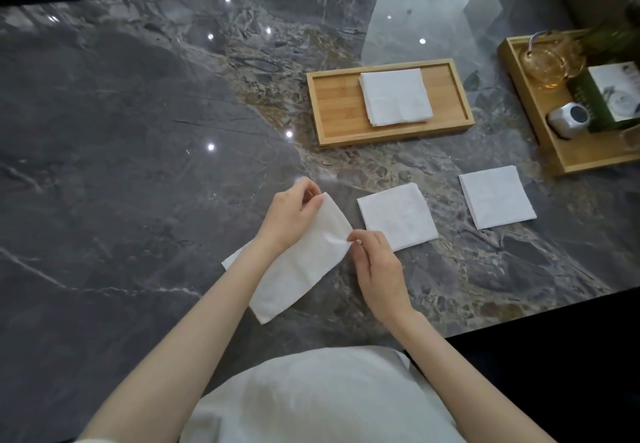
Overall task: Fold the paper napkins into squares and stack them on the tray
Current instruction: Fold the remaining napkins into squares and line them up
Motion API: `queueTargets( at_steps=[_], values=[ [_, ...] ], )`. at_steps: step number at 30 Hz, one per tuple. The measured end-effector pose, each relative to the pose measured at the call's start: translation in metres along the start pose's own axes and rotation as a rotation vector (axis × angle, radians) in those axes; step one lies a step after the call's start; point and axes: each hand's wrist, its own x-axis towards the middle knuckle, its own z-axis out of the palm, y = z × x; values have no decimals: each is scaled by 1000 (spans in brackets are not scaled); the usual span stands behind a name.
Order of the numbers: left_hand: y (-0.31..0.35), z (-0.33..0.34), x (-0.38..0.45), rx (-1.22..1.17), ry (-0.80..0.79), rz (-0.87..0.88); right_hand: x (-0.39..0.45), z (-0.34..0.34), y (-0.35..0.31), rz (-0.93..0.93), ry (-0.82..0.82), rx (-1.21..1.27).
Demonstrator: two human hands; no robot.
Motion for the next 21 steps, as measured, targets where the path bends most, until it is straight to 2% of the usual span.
queueTargets(
  at_steps=[4, 7, 11, 15, 18, 21],
  values=[
    [3, -22, -2, -185, 48, -45, 14, -7, -23, 202, -54, 360],
    [4, -40, -2, -315, 80, -50, 27, -9, -39, 222, -61, 515],
    [8, -68, -8, -535, 85, -68, 49, -14, -59, 188, -50, 560],
    [20, -94, -21, -568, 160, 0, 70, -29, -77, 199, -107, 677],
    [32, -110, -38, -565, 213, 45, 80, -44, -87, 126, -196, 707],
    [42, -121, -62, -566, 197, 60, 80, -57, -91, 56, -310, 709]
  ],
)
